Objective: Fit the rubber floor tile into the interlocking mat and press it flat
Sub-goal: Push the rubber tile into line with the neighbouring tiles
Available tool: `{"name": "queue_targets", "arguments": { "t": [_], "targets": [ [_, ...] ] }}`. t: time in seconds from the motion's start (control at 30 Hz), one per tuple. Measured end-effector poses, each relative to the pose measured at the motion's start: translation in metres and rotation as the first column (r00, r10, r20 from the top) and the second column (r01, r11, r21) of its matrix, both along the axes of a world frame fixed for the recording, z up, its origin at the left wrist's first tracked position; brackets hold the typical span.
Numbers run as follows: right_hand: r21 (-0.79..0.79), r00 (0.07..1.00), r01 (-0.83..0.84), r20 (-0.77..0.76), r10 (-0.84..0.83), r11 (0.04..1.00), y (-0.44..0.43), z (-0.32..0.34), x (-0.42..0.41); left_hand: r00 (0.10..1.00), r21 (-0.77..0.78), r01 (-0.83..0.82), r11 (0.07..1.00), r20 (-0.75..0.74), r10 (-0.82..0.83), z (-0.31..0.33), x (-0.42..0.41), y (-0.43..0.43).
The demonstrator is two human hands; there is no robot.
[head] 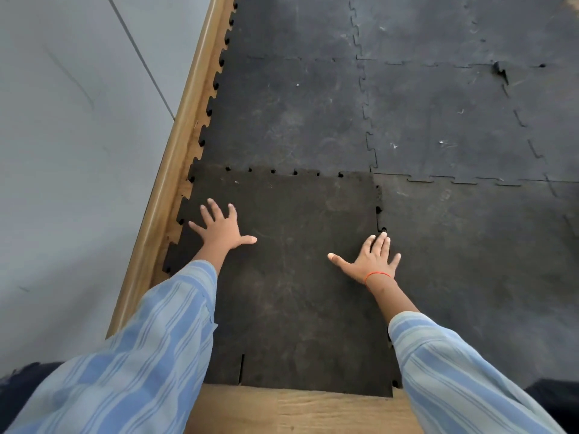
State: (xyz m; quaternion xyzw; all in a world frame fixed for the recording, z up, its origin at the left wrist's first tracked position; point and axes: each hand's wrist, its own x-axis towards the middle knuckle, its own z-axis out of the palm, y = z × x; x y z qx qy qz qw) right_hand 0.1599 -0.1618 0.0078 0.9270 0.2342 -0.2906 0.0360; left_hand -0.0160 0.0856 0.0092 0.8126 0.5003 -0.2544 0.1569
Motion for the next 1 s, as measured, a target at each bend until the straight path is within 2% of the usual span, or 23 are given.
{"name": "queue_targets", "arguments": {
  "t": [0.1, 0.2, 0.4, 0.47, 0.53, 0.6, 0.67, 0.77, 0.87, 1.0],
  "targets": [
    [-0.009, 0.994, -0.088, -0.067, 0.088, 0.996, -0.010, -0.009, 0.006, 0.980, -0.067, 0.192, 0.979, 0.072, -0.187, 0.000, 0.039, -0.024],
    [-0.002, 0.987, -0.140, -0.078, 0.140, 0.990, -0.014, -0.014, 0.010, 0.957, -0.128, 0.287, 0.950, 0.078, -0.278, -0.005, 0.064, -0.046],
    [0.024, 0.982, -0.167, -0.080, 0.169, 0.986, -0.019, -0.021, 0.014, 0.970, -0.173, 0.241, 0.955, 0.082, -0.230, -0.015, 0.067, -0.055],
    [0.083, 0.987, -0.150, -0.037, 0.154, 0.985, -0.022, -0.024, 0.010, 0.989, -0.116, 0.090, 0.989, 0.125, -0.075, -0.017, 0.052, -0.052],
    [0.152, 0.999, -0.053, 0.013, 0.052, 0.987, -0.029, -0.026, 0.002, 0.965, -0.034, -0.213, 0.976, 0.148, 0.216, -0.018, 0.026, -0.044],
    [0.208, 0.994, 0.084, 0.053, -0.097, 0.974, -0.036, -0.027, -0.010, 0.854, 0.026, -0.503, 0.864, 0.168, 0.492, -0.021, -0.004, -0.028],
    [0.253, 0.982, 0.130, 0.104, -0.160, 0.959, -0.039, -0.028, -0.026, 0.753, 0.016, -0.650, 0.759, 0.144, 0.642, -0.024, -0.025, -0.015],
    [0.315, 0.947, 0.221, 0.159, -0.280, 0.923, -0.034, -0.025, -0.037, 0.740, 0.029, -0.670, 0.742, 0.103, 0.664, -0.026, -0.034, -0.005],
    [0.350, 0.909, 0.345, 0.106, -0.402, 0.871, -0.023, -0.024, -0.031, 0.726, 0.035, -0.684, 0.729, 0.134, 0.675, -0.026, -0.043, 0.005],
    [0.401, 0.890, 0.406, 0.031, -0.455, 0.821, -0.017, -0.025, -0.027, 0.745, 0.073, -0.664, 0.744, 0.152, 0.650, -0.024, -0.052, 0.006]
  ]
}}
